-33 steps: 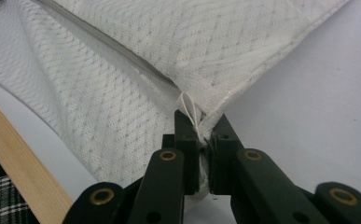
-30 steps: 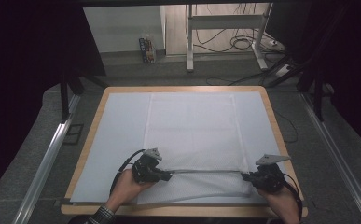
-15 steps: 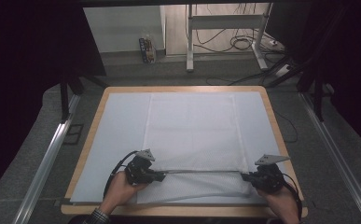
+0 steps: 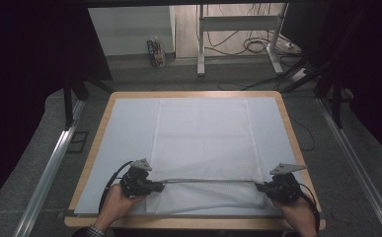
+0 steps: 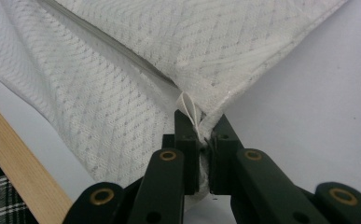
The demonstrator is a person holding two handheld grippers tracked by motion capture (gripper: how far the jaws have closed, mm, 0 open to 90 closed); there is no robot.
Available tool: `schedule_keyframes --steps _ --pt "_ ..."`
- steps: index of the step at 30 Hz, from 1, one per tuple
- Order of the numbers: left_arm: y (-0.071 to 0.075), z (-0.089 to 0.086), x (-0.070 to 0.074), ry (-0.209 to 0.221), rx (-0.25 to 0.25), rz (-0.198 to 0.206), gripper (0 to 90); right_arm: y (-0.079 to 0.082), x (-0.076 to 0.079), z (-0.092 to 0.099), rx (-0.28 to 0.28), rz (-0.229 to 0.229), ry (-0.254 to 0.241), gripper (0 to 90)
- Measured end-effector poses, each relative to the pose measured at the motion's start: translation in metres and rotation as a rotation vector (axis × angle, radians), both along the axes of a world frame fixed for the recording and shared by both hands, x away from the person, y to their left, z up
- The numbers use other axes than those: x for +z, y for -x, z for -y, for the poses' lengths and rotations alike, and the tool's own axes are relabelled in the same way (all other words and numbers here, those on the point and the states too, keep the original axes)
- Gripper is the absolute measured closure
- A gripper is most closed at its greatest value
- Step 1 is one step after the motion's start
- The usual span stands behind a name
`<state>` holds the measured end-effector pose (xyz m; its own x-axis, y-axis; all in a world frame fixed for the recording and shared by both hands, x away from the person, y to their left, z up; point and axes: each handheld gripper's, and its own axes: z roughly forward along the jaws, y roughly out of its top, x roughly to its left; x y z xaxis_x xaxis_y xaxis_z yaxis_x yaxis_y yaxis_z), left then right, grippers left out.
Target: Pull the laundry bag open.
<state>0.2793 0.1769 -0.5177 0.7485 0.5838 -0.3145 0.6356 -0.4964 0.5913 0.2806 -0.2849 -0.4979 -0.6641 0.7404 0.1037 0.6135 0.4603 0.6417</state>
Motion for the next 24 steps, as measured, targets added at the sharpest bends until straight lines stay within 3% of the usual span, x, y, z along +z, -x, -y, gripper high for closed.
schedule_keyframes --steps 11,24 --pt "0.008 -0.018 0.0 -0.014 0.043 0.001 87.7 0.0 0.0 0.0 -0.001 0.002 0.0 84.0" --pt "0.014 -0.033 -0.002 0.007 0.067 -0.014 87.7 0.001 -0.001 -0.003 -0.001 0.003 0.016 84.1"
